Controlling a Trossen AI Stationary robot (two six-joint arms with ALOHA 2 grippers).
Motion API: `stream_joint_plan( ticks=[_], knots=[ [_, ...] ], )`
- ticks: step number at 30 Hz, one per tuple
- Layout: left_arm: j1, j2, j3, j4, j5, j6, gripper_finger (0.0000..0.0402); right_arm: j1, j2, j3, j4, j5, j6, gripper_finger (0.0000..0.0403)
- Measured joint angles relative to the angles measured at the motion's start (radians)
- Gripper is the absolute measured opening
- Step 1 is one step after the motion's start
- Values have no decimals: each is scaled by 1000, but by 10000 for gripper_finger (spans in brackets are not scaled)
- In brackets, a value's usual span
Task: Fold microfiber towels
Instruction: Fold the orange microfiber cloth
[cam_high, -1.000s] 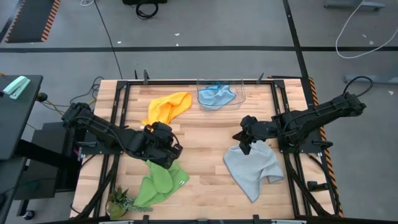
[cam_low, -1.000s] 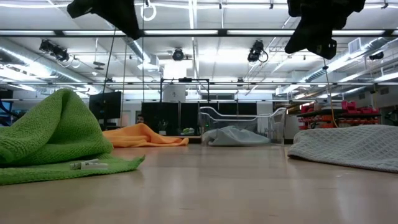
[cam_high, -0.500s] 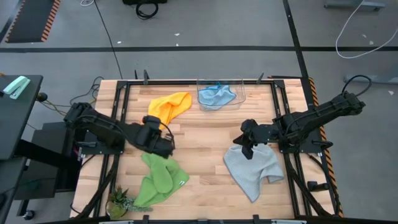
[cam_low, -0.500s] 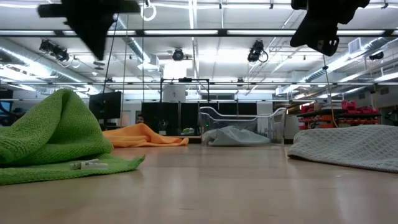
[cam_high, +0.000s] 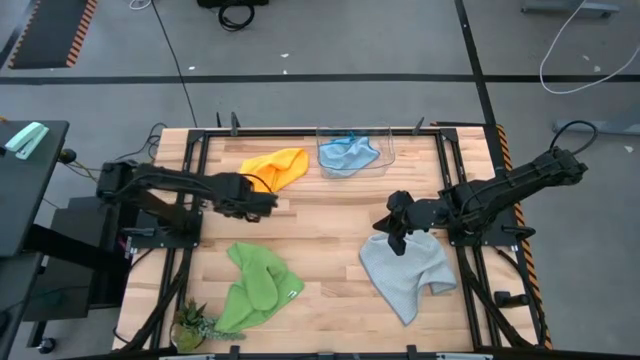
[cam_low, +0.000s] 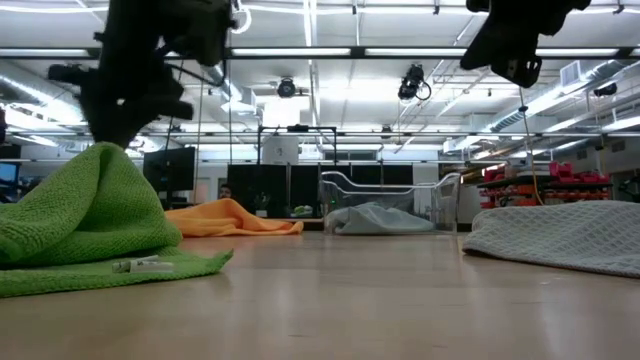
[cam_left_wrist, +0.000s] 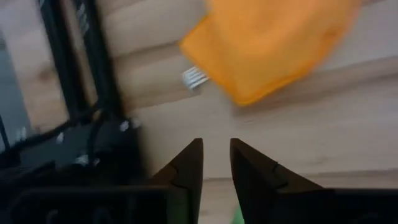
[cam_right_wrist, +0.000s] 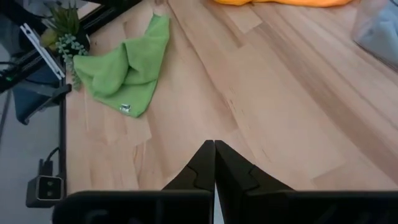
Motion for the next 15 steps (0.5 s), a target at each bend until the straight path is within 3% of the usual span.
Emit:
stream_joint_plan(
  ticks=[7,15],
  knots=[
    [130,-299,-263,404,38,-7,72,0,0,0,15,0,-1,11],
    [280,-512,-418,424,27,-81,51,0,0,0,19,0,-3,11]
  ],
)
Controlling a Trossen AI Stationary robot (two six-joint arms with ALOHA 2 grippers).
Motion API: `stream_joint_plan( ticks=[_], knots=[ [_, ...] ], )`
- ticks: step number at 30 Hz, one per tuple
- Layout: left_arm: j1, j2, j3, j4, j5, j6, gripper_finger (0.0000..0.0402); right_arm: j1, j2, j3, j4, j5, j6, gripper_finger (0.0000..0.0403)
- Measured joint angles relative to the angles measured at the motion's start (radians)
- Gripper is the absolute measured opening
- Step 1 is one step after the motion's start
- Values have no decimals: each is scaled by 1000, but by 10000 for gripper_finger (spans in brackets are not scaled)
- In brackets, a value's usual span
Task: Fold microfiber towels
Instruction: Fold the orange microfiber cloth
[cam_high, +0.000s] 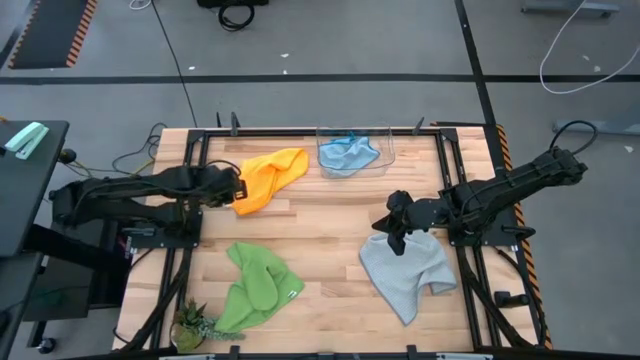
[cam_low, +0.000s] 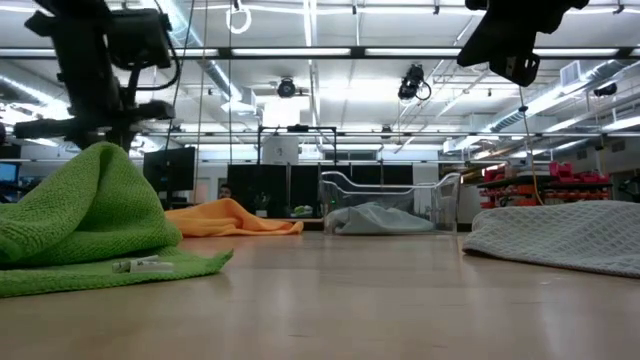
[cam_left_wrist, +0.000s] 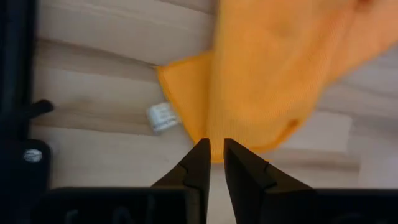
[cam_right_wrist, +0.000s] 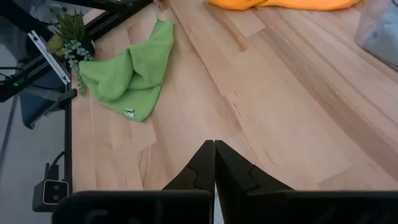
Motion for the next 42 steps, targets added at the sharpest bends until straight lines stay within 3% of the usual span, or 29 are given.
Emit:
stream_joint_plan(
  ticks=[11,16,26,32,42],
  knots=[
    [150,34,-54,78,14,-22,92,0,0,0,20,0,19,11],
    [179,82,-93,143,66,-21,109,0,0,0,20,0,37,11],
    [201,162,-164,235,146,-47,134,0,0,0,25,0,38,11],
    [201,218,-183,342,150,-69,147,0,0,0,26,0,38,11],
    [220,239,-181,358,151,-51,150,1,0,0,26,0,36,11]
  ],
)
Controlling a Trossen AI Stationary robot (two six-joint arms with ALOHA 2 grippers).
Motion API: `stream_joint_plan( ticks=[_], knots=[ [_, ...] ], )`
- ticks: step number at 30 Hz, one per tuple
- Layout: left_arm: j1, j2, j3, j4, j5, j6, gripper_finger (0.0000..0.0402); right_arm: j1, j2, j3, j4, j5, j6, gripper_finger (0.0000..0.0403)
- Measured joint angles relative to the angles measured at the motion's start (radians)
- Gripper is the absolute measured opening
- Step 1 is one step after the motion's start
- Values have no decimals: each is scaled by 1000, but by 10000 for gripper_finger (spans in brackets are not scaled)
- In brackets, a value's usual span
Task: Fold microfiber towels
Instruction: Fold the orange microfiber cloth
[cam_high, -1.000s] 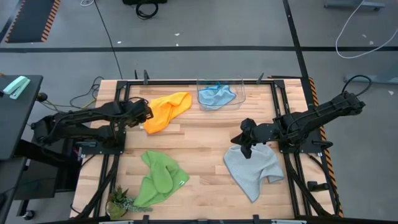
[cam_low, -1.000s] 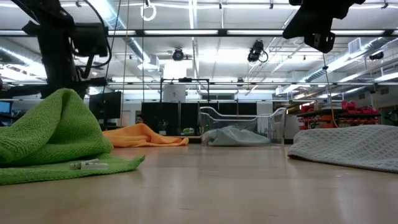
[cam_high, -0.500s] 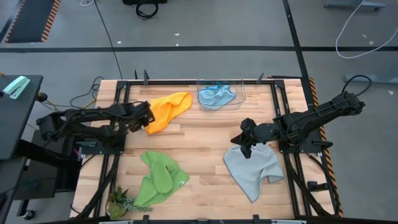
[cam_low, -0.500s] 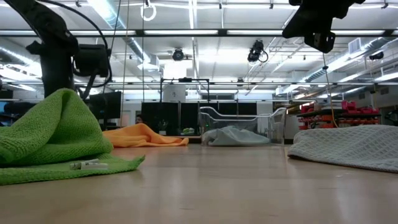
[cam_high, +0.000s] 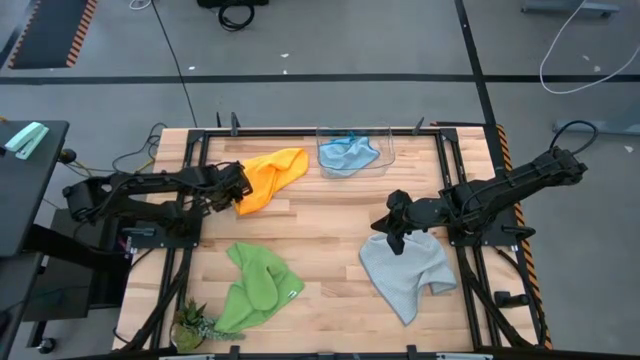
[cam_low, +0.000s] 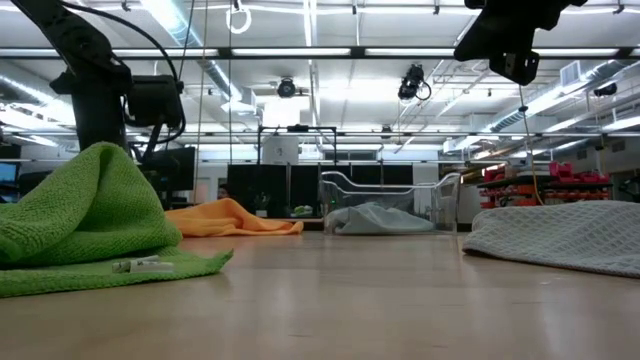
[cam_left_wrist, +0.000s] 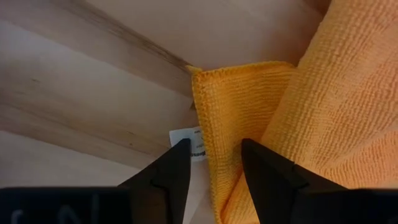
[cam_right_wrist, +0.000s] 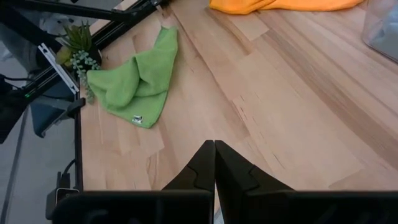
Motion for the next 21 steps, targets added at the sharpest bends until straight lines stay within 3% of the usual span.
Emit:
stream_joint_plan(
  ticks=[7,16,21],
  knots=[
    [1,5,-6,125,-63,37,114,0,0,0,0,0,-6,11],
    [1,13,-6,169,-101,77,17,0,0,0,0,0,1,11],
    [-22,12,-6,170,-112,121,17,0,0,0,0,0,1,11]
  ],
)
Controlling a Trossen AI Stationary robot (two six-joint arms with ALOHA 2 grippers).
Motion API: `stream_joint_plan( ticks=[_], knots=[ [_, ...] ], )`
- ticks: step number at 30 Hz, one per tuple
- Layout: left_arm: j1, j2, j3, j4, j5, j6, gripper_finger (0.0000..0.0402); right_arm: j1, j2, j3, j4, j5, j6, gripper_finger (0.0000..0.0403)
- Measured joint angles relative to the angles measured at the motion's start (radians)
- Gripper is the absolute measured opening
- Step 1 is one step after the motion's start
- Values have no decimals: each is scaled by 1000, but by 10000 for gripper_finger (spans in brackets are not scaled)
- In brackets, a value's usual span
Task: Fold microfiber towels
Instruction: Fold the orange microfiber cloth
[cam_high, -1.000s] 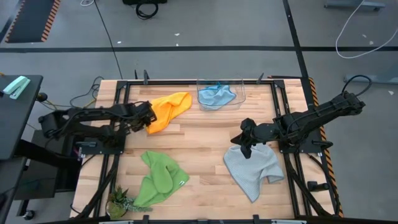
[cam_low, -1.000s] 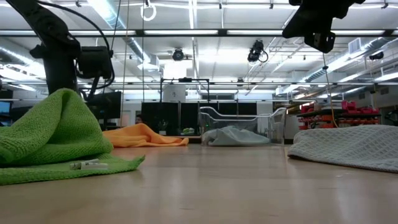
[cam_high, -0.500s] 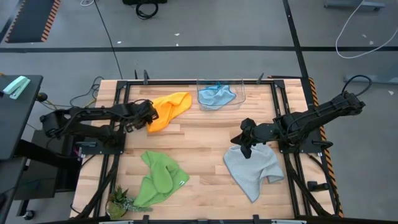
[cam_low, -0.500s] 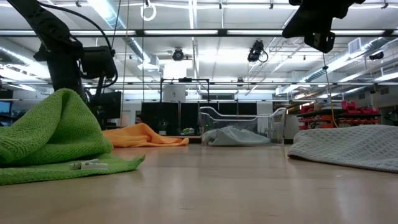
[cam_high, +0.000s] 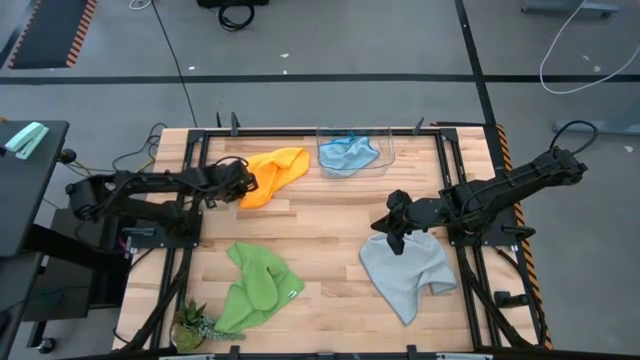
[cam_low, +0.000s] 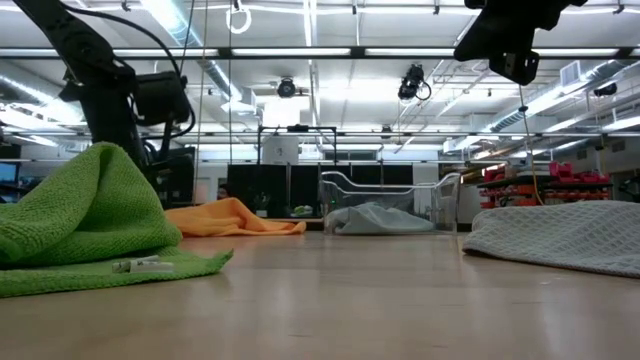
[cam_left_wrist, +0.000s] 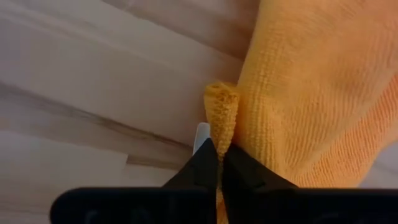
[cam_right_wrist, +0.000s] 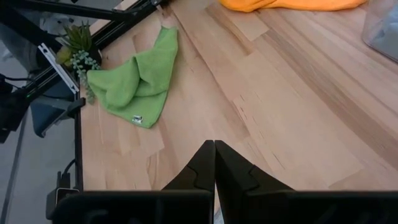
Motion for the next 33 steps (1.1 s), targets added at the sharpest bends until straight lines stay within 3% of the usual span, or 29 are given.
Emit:
stream_joint_plan(
  ticks=[10,20,26,33],
  knots=[
    [-182,-1,2,74,-89,14,10,0,0,0,0,0,0,11],
    [-428,-2,12,205,-292,-118,8,-1,0,0,0,0,0,11],
    [-532,-2,100,203,-449,-136,8,-1,0,0,0,0,-3,11],
    [-589,-2,243,203,-546,-25,8,-1,0,0,0,0,-3,11]
  ],
)
